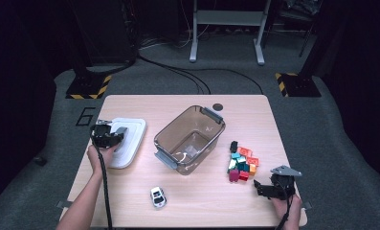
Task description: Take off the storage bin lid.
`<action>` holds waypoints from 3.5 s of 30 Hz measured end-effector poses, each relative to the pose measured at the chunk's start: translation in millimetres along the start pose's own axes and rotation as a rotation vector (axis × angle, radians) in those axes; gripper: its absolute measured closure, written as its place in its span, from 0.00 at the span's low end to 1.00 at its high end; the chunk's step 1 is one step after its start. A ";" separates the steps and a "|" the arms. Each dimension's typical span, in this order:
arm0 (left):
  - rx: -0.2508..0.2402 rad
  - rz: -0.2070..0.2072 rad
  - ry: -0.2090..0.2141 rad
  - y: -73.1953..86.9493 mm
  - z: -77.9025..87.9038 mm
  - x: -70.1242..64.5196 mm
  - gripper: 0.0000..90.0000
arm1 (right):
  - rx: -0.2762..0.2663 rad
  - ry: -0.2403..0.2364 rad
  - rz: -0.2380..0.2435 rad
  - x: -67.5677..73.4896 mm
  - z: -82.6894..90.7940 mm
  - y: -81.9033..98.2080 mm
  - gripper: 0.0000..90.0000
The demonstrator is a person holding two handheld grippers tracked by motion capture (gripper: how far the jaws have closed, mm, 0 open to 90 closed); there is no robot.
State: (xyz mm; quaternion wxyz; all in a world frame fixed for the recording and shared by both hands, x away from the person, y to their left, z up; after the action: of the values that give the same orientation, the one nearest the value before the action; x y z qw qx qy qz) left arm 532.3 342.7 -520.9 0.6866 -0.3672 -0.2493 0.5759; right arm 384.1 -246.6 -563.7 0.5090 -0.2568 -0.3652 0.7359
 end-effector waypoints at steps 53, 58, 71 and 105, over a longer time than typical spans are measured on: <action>-0.089 -0.375 0.418 54.6 95.1 -107.2 0.00 | 0.000 0.002 0.000 -0.2 -0.1 0.0 0.06; -0.048 -0.408 0.465 74.3 100.2 -124.8 0.00 | -0.001 0.000 0.000 0.0 -0.1 -0.1 0.06; 0.048 -0.541 0.578 116.0 109.5 -171.6 0.00 | 0.000 0.002 0.000 -0.2 -0.1 0.0 0.06; 0.014 -0.621 0.578 141.5 99.8 -185.1 0.28 | 0.000 0.001 0.001 -0.2 -0.1 0.0 0.06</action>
State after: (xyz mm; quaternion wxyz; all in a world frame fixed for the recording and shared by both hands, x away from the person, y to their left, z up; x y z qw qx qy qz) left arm 330.6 193.5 -557.5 0.8715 -0.4167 -0.1412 0.2167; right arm 384.3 -246.8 -563.7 0.5090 -0.2575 -0.3649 0.7359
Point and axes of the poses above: each handheld gripper's, and its own axes: z roughly backward along the jaws, y roughly out of its underside, x roughly to its left, the point moved 5 cm from there along -z, roughly forward along the jaws, and after that the axes turned 6 degrees about -x, right-handed, at the moved point
